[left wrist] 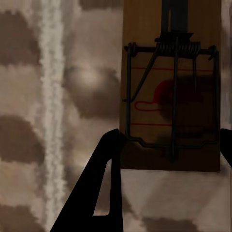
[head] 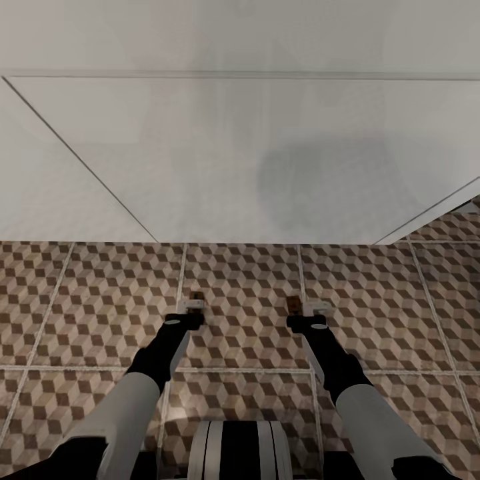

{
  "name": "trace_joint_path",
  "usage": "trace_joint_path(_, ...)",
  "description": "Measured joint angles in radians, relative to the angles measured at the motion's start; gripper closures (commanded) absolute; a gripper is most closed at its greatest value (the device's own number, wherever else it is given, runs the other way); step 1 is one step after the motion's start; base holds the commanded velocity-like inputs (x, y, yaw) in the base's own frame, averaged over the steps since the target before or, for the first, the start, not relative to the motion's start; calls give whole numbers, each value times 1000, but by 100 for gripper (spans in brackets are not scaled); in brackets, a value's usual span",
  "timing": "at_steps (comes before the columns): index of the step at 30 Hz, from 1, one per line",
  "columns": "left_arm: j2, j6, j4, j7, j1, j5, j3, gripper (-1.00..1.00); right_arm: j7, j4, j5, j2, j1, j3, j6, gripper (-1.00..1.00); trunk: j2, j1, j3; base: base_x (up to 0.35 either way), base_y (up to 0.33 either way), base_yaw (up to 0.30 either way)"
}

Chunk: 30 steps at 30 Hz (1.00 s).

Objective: Take the four mousetraps from the cabinet in the bathroom and place them on the bathroom floor. Make sure all four end up on the same floor surface, and ensure that at least two of them are either under or directly next to the same bathroom sink.

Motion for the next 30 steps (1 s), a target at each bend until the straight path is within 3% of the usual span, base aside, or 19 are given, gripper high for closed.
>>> trace_joint_path(8,0,-47,34,-5,2,1,0,100,3,44,2,7,-24,-3,-41,100,0,0,0,0,0,0)
trace_joint_path(15,0,-36,-6,-5,7,1,2,100,3,16,10,8,15,-1,1,100,0,0,0,0,0,0)
trace_joint_path(24,0,-39,-43,-3,7,0,-1,100,0,-33,9,8,19,-2,55,100,0,0,0,0,0,0)
trace_joint_path(30,0,-39,-49,2,7,-1,-17,100,-1,-39,9,8,19,-2,37,100,0,0,0,0,0,0)
